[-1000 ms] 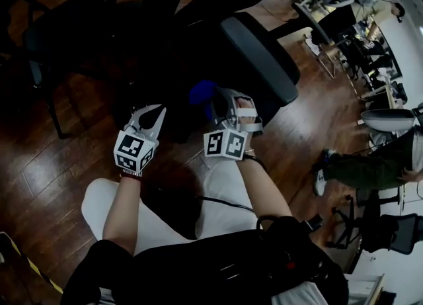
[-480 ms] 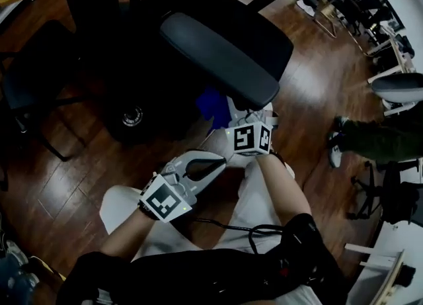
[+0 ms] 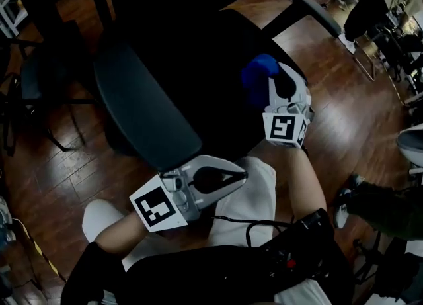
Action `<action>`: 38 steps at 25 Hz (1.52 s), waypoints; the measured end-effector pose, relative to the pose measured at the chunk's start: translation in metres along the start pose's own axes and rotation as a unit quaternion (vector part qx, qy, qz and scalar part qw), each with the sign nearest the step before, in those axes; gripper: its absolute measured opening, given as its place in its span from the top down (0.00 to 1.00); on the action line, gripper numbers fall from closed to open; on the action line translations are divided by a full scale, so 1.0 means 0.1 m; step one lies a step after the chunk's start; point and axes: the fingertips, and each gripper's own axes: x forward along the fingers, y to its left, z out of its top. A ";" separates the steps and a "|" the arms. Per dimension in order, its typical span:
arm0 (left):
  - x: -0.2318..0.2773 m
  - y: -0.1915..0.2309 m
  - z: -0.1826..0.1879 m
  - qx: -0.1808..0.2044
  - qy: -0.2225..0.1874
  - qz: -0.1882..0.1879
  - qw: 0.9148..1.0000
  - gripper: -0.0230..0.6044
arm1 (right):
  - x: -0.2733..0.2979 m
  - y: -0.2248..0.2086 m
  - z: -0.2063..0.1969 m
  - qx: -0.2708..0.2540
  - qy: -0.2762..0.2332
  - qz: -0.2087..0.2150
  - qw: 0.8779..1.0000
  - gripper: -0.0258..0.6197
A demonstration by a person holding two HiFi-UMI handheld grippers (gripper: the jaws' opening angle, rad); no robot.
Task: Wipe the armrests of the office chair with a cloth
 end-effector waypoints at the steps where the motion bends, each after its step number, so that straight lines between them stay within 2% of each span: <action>1: -0.06 0.15 0.07 -0.009 -0.017 0.026 0.999 0.96 | 0.24 -0.14 -0.02 0.000 0.001 -0.017 1.000 0.90; 2: -0.07 0.29 0.11 -0.016 -0.025 0.061 0.998 0.96 | 0.46 -0.30 -0.08 0.004 0.008 -0.032 0.999 0.89; 3: -0.04 0.42 0.09 -0.017 -0.016 0.103 0.994 0.96 | 0.64 -0.48 -0.21 0.009 0.022 -0.044 0.999 0.90; 4: 0.02 0.53 0.01 -0.008 0.015 0.144 0.989 0.96 | 0.79 -0.65 -0.39 0.014 0.043 -0.053 0.998 0.89; 5: 0.09 0.59 -0.12 0.012 0.063 0.173 0.983 0.96 | 0.91 -0.81 -0.57 0.013 0.065 -0.064 0.996 0.90; 7: 0.25 0.62 -0.32 0.056 0.148 0.198 0.967 0.96 | 1.13 -1.08 -0.74 -0.015 0.079 -0.087 0.993 0.90; 9: 0.33 0.68 -0.35 0.075 0.189 0.213 0.956 0.96 | 1.45 -1.12 -0.62 -0.079 0.052 -0.099 0.991 0.90; 11: 0.30 0.75 -0.26 0.066 0.209 0.227 0.949 0.96 | 1.79 -0.92 -0.48 -0.143 0.028 -0.085 0.986 0.90; 13: 0.38 0.80 -0.07 0.052 0.180 0.246 0.951 0.96 | 2.00 -0.74 -0.38 -0.192 0.004 -0.075 0.979 0.90; 15: 0.63 0.83 0.05 0.044 0.132 0.253 0.958 0.96 | 2.06 -0.75 -0.40 -0.215 -0.020 -0.091 0.972 0.90; 18: 1.00 0.94 -0.12 0.026 0.104 0.215 0.971 0.96 | 2.05 -0.91 -0.67 -0.250 -0.030 -0.121 0.960 0.91; 20: 1.10 1.05 -0.11 0.016 0.086 0.194 0.977 0.96 | 2.14 -0.84 -0.77 -0.268 -0.017 -0.108 0.957 0.91; 21: 1.13 1.08 -0.05 0.028 0.076 0.177 0.981 0.96 | 2.19 -0.75 -0.81 -0.276 -0.006 -0.095 0.957 0.91; 23: 1.21 1.04 0.05 0.083 0.060 0.128 0.986 0.96 | 2.28 -0.50 -0.92 -0.296 0.012 -0.051 0.954 0.91; 26: 1.26 0.93 -0.11 0.145 0.083 0.088 0.982 0.96 | 2.32 -0.20 -1.05 -0.331 0.022 0.003 0.943 0.91; 28: 1.28 0.94 -0.19 0.156 0.099 0.093 0.978 0.96 | 2.33 -0.12 -1.12 -0.341 0.036 0.034 0.939 0.91; 32: 1.31 0.98 -0.07 0.183 0.084 0.113 0.973 0.96 | 2.32 0.02 -1.23 -0.327 0.074 0.098 0.937 0.91; 35: 1.31 1.12 -0.11 0.165 0.092 0.146 0.971 0.96 | 2.25 0.07 -1.30 -0.287 0.080 0.140 0.944 0.91; 38: 1.27 1.27 -0.21 0.135 0.107 0.171 0.970 0.96 | 2.13 -0.01 -1.34 -0.313 0.071 0.128 0.938 0.91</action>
